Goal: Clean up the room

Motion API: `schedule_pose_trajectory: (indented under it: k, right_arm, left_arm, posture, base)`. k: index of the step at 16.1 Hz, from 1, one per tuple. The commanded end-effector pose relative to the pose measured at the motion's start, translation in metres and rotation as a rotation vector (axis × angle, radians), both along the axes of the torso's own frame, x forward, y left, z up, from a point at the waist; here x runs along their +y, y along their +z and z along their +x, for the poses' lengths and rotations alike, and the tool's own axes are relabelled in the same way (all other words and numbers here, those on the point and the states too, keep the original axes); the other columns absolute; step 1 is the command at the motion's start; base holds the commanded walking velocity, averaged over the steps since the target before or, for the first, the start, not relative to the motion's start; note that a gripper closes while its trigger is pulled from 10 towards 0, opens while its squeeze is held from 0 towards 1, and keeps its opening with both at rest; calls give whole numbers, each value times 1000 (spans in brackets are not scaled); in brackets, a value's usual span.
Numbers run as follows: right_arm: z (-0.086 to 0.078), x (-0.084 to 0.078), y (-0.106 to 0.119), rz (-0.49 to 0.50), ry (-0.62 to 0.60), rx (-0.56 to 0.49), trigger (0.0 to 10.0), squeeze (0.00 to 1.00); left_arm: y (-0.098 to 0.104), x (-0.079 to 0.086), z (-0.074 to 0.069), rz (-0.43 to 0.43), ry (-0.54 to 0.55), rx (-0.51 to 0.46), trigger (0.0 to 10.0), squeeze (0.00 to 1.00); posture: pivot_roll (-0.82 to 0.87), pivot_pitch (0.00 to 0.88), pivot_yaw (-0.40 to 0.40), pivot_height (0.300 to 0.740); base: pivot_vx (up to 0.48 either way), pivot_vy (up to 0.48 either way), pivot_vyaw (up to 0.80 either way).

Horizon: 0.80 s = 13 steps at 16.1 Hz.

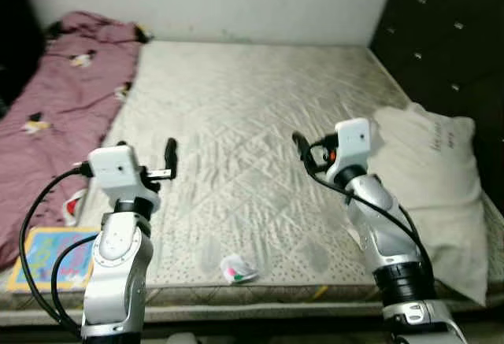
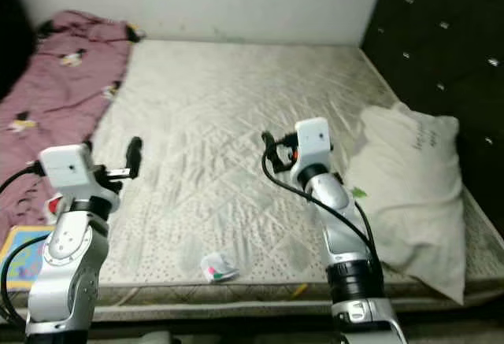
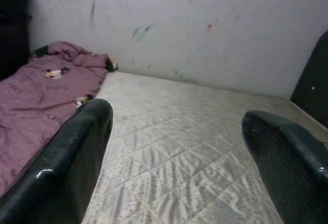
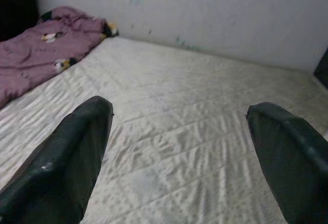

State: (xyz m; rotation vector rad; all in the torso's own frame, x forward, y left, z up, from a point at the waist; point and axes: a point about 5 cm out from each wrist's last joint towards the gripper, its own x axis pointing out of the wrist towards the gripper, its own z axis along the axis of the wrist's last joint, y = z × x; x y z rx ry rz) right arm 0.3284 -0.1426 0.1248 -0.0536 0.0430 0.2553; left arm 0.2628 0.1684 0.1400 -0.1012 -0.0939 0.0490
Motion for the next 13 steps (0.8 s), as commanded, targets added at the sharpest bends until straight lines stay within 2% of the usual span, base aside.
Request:
schedule_pose_trajectory:
  k: [1,2,4,7,10,13]
  right_arm:
    - [3,-1,3,-2,-2,-9,10000,0]
    - [3,-1,2,-1,-1,-9,10000,0]
    - [8,4,10,-36,26,-64,10000,0]
    - [14,15,21,-2,33,-89,10000,0]
    - [17,30,37,18,73,-128,10000,0]
    - [20,38,32,38,75,-114,10000,0]
  left_arm:
    - [1,3,1,14,23,-1,10000,0]
    - [1,3,1,12,26,0,10000,0]
    - [6,5,5,29,56,-11,10000,0]
    - [22,4,10,33,60,-59,10000,0]
    - [36,2,15,38,69,-99,10000,0]
    - [34,-3,19,39,69,-82,10000,0]
  posture:
    - [69,0,-49,740]
    - [70,0,-47,740]
    - [74,0,-31,740]
    - [76,0,-3,740]
    - [35,0,5,740]
    - [57,0,-14,740]
  base:
    - [0,0,0]
    - [0,0,0]
    - [0,0,766]
    - [0,0,688]
    - [0,0,0]
    - [0,0,0]
